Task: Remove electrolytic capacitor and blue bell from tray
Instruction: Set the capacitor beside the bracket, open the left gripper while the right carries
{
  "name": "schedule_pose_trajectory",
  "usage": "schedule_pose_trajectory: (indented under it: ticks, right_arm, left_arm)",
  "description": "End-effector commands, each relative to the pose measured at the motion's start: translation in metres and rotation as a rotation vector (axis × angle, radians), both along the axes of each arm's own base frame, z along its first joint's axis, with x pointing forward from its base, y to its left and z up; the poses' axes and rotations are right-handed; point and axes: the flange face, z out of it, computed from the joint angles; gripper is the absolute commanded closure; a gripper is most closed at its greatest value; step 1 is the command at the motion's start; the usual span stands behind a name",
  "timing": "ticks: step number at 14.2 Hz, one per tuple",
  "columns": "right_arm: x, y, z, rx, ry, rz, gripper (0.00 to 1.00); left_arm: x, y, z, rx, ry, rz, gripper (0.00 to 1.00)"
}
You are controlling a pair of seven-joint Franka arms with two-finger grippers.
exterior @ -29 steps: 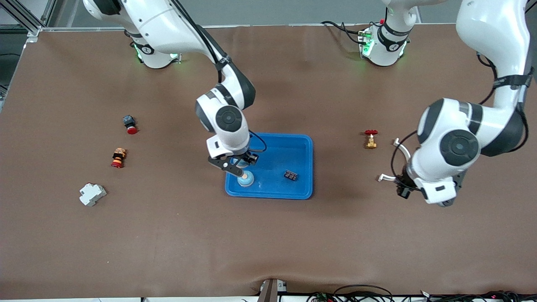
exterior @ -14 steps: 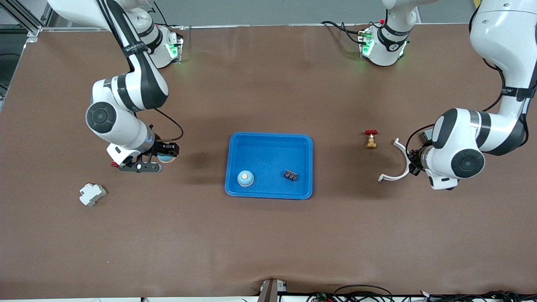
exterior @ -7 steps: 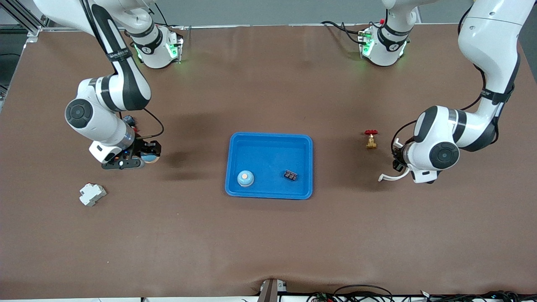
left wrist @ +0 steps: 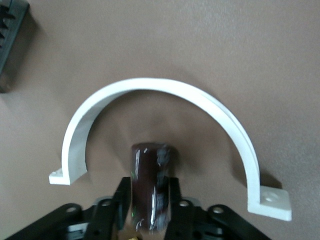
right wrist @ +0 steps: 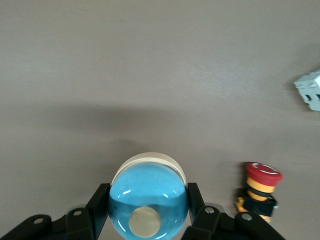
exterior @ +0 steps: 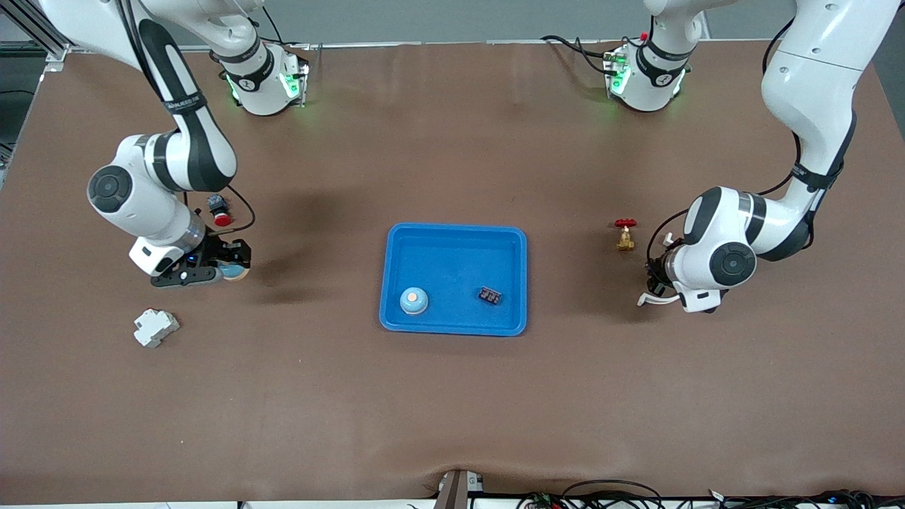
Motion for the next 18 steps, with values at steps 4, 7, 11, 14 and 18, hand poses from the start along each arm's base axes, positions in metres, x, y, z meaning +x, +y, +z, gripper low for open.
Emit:
schedule_pose_trajectory:
  ticks: [4,7,11,14,18]
  right_arm:
    - [-0.004,-0.020,-0.033,0.006,0.008,0.004,1.00]
    - [-0.005,-0.021,-0.051,0.004,0.020,0.000,1.00]
    - [-0.006,-0.021,-0.069,-0.001,0.013,-0.003,1.00]
    - [-0.005,-0.021,-0.077,-0.004,-0.002,-0.006,1.00]
    - [-0.004,-0.022,-0.085,-0.008,-0.018,-0.008,1.00]
  left_arm:
    - [0.003,-0.018,0.046,0.012,-0.063,-0.010,0.00]
    - [0.021,-0.049,0.081,-0.013,-0.133,0.015,0.00]
    - [0.044,-0.125,0.105,-0.075,-0.203,0.122,0.00]
    - [0.049,-0.200,0.094,-0.107,-0.218,0.202,0.00]
    - [0.059,-0.257,0.086,-0.198,-0.296,0.286,0.00]
